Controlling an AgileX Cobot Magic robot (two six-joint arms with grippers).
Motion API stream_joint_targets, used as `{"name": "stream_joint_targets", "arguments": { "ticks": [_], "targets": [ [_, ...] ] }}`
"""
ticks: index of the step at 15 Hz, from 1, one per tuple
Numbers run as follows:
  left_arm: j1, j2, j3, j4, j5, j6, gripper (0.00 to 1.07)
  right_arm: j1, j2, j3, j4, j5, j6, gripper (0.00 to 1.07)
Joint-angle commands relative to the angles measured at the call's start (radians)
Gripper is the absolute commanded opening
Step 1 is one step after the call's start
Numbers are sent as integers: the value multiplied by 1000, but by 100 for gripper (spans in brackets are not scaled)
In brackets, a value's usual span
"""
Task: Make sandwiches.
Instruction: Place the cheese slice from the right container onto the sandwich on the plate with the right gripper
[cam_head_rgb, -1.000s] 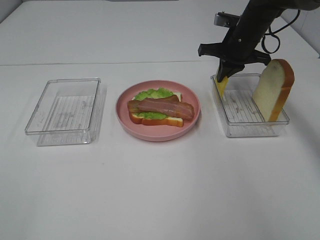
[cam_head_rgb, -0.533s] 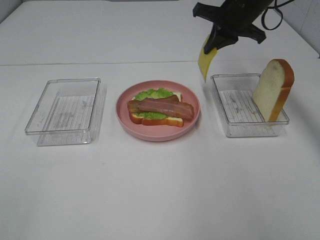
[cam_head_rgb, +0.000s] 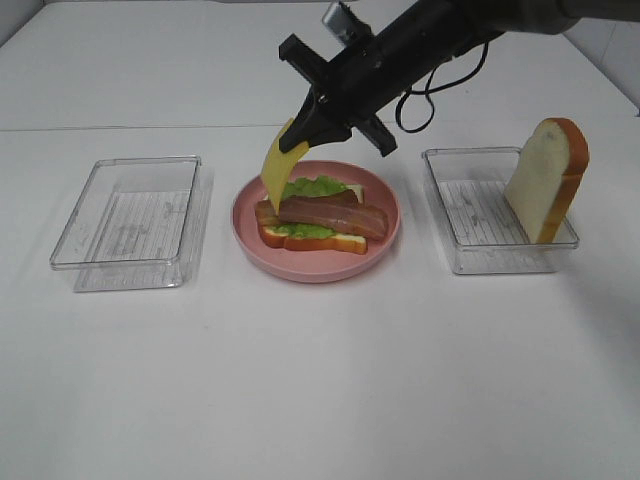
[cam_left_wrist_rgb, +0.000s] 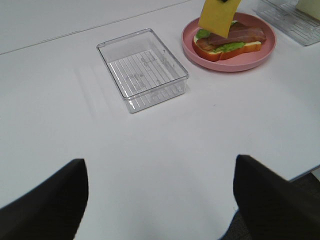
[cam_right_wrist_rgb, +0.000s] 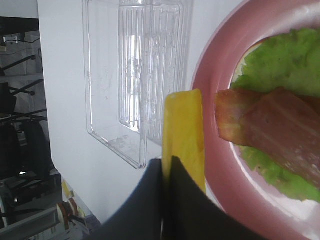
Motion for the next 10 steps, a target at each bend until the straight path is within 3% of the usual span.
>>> {"name": "stream_joint_targets", "arguments": {
  "ticks": [1,5,6,7,8,9,10],
  "targets": [
    [-1,-8,7,-6,-11,1,77,3,47,-2,30,-9,-12,0],
    [-1,-8,7,-6,-11,1,77,3,54,-2,-157,-43,78,0],
    [-1,-8,7,-6,-11,1,77,3,54,-2,-210,-43,87,4],
    [-1,-8,7,-6,-11,1,77,3,54,-2,-244,-43,101,13],
    [-1,-8,7,-6,-11,1,77,3,51,-3,-277,-53,110,34],
    [-1,-8,7,-6,-11,1,77,3,51,-3,-277,-53,110,34],
    [-1,-8,7,-6,-11,1,77,3,38,-3,-300,-58,109,63]
  ]
}}
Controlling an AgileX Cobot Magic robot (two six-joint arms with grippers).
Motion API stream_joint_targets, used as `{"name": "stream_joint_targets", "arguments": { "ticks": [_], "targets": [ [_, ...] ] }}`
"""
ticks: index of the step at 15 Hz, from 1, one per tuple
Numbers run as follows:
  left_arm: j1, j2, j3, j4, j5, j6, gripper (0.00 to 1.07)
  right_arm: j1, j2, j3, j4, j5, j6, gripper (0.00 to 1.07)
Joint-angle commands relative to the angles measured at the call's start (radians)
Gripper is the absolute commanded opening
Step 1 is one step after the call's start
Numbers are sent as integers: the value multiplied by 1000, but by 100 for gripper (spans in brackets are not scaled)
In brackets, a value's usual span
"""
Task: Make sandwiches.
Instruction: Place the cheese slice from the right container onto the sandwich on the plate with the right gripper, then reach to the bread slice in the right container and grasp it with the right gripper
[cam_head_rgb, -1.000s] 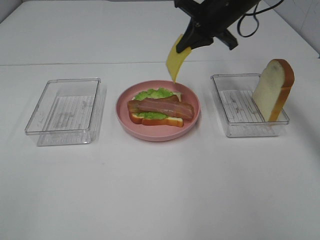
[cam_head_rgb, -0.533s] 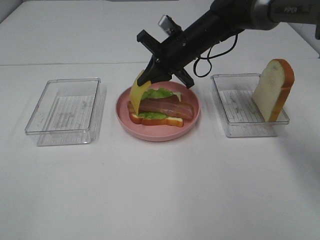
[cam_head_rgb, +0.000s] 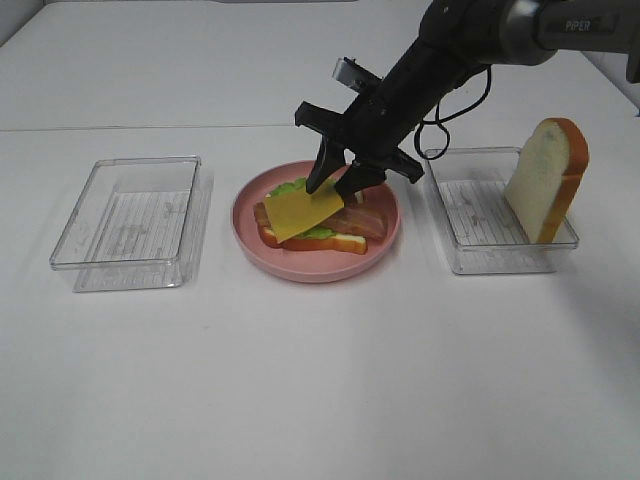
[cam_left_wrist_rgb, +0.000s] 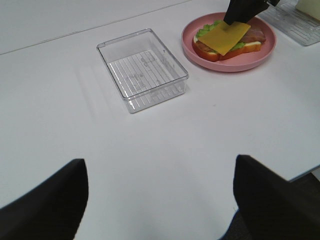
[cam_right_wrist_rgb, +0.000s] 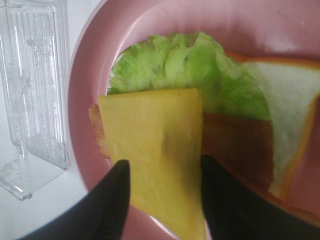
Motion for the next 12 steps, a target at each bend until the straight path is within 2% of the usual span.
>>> {"name": "stream_joint_targets", "arguments": {
  "ticks": [1,2,6,11,12],
  "targets": [
    [-1,-8,7,-6,-11,1,77,0,-30,-3,-45,-3,3,71],
    [-1,-8,7,-6,-11,1,77,0,-49,-3,-79,-2,3,74],
    [-1,-8,7,-6,-11,1,77,-2,-159,-4,-250,36,64,74],
    [-1,-8,7,-6,-11,1,77,-9,-299,-4,-632,142,178,74],
    [-1,-8,7,-6,-11,1,77,-14,-315,-4,-670,171,190,74]
  ]
}}
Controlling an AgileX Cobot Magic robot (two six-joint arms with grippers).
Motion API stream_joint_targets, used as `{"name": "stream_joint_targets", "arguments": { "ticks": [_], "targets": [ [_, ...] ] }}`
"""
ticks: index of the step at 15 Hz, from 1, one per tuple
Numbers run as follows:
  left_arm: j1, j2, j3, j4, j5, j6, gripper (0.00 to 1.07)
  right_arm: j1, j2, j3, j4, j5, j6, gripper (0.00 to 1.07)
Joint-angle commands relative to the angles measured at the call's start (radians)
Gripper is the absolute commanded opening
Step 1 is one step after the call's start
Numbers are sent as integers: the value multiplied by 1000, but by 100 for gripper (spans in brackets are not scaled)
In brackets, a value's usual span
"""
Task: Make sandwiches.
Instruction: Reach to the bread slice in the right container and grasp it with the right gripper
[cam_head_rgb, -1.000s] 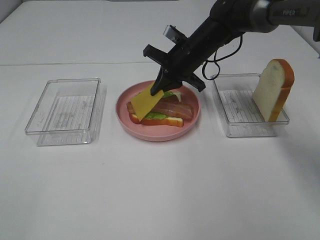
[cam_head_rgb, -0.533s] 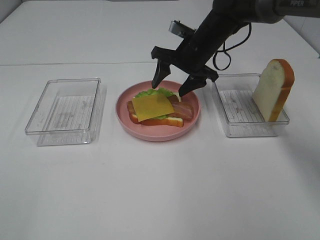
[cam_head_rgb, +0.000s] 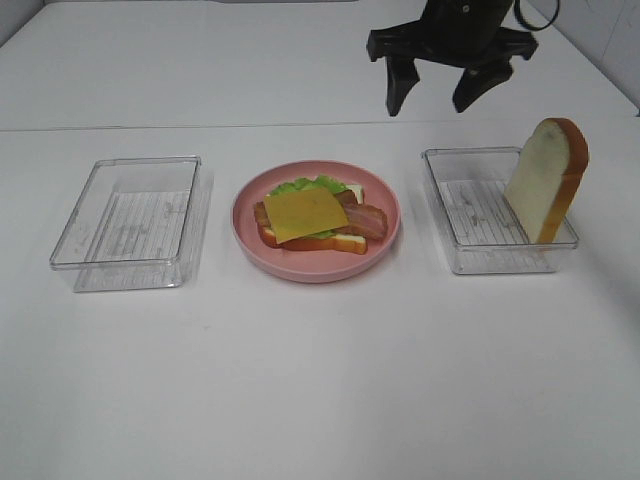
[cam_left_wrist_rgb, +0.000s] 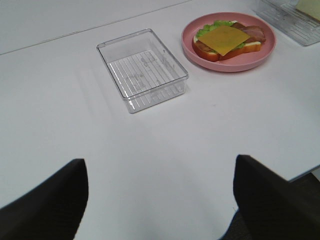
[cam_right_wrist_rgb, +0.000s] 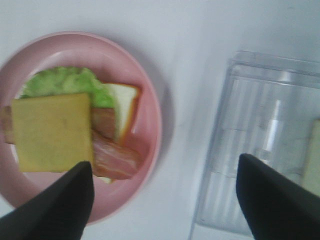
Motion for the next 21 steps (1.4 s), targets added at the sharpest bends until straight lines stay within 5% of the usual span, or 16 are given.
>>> {"name": "stream_joint_targets", "arguments": {
  "ticks": [1,8,10,17,21],
  "targets": [
    [-1,-8,7,-6,-11,1,77,-38,-45,-4,-105,76,32,74],
    [-1,-8,7,-6,-11,1,77,-246,-53,-3,-89,195,9,74],
    [-1,-8,7,-6,-11,1,77,-332,-17,-2,91,197,-71,74],
    [-1,-8,7,-6,-11,1,77,-347,84,-2,118,197,-83,73],
    [-1,-8,7,-6,-11,1,77,-346,88,0,118,197,-83,11]
  ]
}}
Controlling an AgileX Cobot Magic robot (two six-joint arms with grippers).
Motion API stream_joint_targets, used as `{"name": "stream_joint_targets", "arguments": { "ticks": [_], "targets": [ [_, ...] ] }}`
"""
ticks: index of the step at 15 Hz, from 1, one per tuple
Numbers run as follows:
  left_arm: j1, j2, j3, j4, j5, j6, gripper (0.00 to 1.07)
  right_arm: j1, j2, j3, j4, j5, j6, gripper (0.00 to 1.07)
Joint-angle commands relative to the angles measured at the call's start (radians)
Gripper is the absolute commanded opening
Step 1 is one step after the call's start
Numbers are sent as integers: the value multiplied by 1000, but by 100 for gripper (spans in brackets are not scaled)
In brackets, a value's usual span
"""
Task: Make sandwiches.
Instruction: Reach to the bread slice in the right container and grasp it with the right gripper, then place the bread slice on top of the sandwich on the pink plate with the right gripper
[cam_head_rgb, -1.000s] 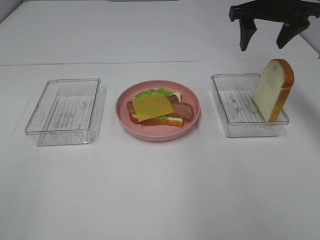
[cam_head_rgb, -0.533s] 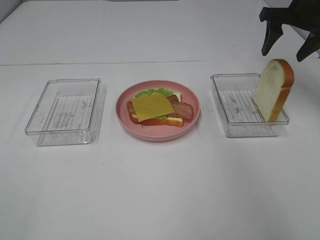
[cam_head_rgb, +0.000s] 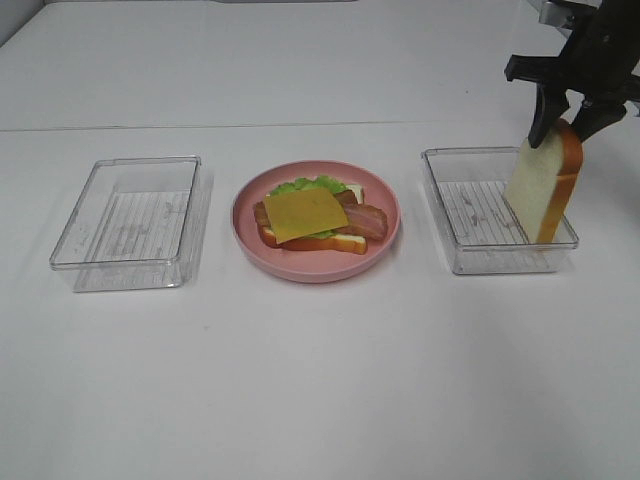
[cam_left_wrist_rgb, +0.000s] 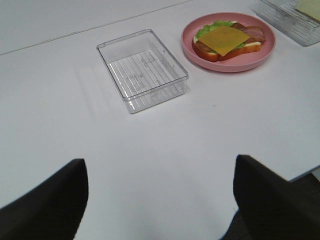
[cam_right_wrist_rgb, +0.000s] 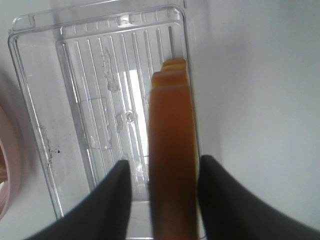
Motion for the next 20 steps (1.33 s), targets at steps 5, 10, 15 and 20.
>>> {"name": "stream_joint_targets", "arguments": {
  "ticks": [5,10,15,20],
  "targets": [
    [-1,-8,7,-6,-10,1,77,-1,-50,0,21,67,-10,0],
    [-1,-8,7,-6,-10,1,77,2,-188,0,296,67,-43,0],
    [-1,-8,7,-6,-10,1,77,135,-186,35,405,-15,-70,0],
    [-1,-8,7,-6,-10,1,77,235,-177,243,760,-290,-175,0]
  ]
}}
